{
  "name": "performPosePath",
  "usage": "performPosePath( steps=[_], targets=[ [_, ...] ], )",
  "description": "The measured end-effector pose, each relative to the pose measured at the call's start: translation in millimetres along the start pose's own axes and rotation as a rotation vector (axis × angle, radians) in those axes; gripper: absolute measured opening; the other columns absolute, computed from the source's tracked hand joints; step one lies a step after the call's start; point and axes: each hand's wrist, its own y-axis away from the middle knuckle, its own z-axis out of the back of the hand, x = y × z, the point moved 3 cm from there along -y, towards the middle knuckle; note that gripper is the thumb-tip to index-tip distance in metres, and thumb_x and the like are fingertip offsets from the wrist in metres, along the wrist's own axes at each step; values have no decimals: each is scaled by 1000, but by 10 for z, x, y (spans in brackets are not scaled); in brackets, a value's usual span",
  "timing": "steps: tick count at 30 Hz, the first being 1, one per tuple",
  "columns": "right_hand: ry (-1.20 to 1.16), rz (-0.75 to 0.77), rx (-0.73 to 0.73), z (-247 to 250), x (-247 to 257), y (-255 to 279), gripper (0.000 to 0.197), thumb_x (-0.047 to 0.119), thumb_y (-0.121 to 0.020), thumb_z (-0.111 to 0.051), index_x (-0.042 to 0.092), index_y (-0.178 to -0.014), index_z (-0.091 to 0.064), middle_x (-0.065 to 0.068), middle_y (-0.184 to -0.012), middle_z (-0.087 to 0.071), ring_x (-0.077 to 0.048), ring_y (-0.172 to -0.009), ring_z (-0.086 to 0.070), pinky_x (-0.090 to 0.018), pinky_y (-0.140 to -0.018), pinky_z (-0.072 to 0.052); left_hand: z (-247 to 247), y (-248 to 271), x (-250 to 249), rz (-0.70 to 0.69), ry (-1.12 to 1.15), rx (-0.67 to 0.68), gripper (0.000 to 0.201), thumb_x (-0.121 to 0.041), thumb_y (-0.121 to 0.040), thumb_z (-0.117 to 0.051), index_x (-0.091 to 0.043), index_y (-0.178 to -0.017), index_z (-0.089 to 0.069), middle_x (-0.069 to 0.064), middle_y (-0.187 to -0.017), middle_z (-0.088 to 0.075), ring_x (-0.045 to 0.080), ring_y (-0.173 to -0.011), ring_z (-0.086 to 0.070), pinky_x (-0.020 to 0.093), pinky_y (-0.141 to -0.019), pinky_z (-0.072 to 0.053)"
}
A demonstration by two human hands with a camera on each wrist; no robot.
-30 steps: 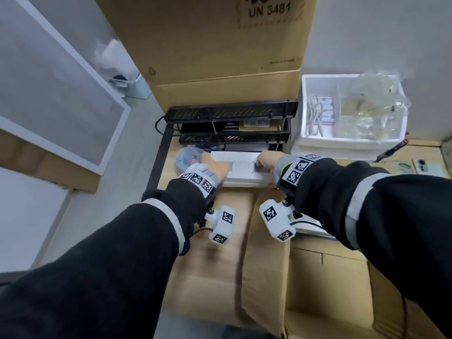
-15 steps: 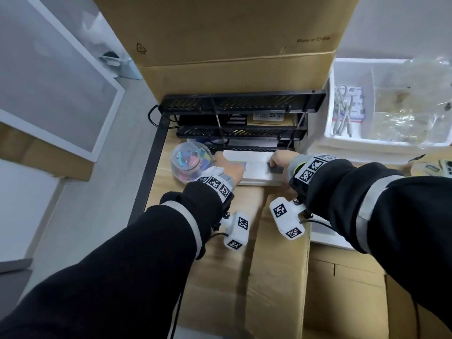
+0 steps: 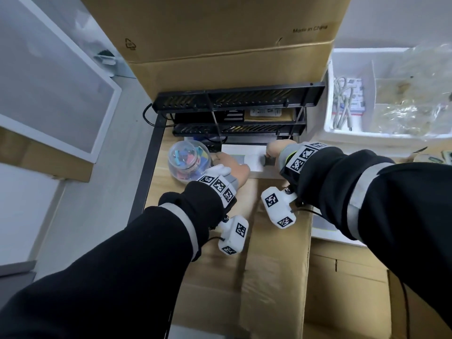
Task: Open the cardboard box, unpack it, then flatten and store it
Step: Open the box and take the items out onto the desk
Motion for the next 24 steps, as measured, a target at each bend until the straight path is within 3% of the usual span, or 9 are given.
performPosePath(
  steps=[2,6,9,11,13,15,18,21,24],
  targets=[
    [-36,24,-23,226,81,344,35,22,-100,-50,0,-126,-59,-10,-131,-61,-27,-107,-61,-37,-98,-47,72,175,-83,-18,-91,-38,62,-35,-96,-53,1,-144,-36,16,-143,-48,33,-131,-49,36,-105,-40],
    [-260,129,22,638,221,1008,20,7,-101,-44,2,-114,-59,-13,-111,-53,-21,-91,-45,-33,-95,-42,187,431,-215,-13,-4,18,62,-35,-97,-54,-2,-147,-36,19,-147,-45,33,-133,-48,37,-106,-39],
    [-752,85,112,772,39,1430,16,11,-91,-50,13,-75,-48,-12,-81,-49,-26,-71,-49,-42,-98,-45,380,693,-392,-93,-55,-71,54,-39,-93,-56,-9,-137,-44,14,-143,-45,33,-128,-49,39,-107,-38],
    [-954,27,156,793,-107,1593,13,17,-89,-52,14,-76,-50,-8,-80,-63,-22,-76,-65,-33,-79,-53,429,795,-513,-204,-49,-79,36,-39,-87,-56,-13,-112,-57,7,-118,-60,32,-105,-60,38,-96,-48],
    [-1051,39,193,782,-298,1723,12,21,-89,-51,15,-79,-55,0,-75,-71,-14,-72,-72,-23,-65,-53,440,981,-646,-306,-22,-11,16,-34,-77,-52,-18,-75,-56,3,-82,-66,30,-81,-63,32,-77,-53],
    [-1129,1,177,783,-476,1795,15,22,-89,-49,17,-76,-54,3,-66,-70,-11,-61,-72,-17,-53,-52,383,1153,-744,-384,21,73,17,-31,-68,-47,-16,-61,-50,7,-73,-72,34,-76,-69,36,-75,-59],
    [-1161,-10,116,725,-811,1977,20,19,-91,-47,17,-71,-52,2,-54,-66,-11,-47,-68,-13,-38,-44,164,1505,-900,-465,60,255,17,-21,-77,-51,-10,-73,-63,20,-74,-74,38,-66,-71,47,-71,-63],
    [-1193,-52,76,592,-1087,2087,25,16,-92,-44,15,-68,-48,0,-44,-59,-13,-37,-63,-12,-35,-39,-77,1612,-942,-375,51,420,22,-8,-94,-50,5,-85,-65,15,-60,-68,23,-44,-64,32,-52,-58],
    [-1198,-95,80,404,-1454,2173,22,17,-92,-43,15,-70,-47,0,-52,-59,-13,-41,-64,-16,-44,-33,-338,1753,-994,-358,-8,479,28,-10,-98,-54,10,-115,-63,22,-101,-73,27,-69,-68,33,-66,-62]
  ],
)
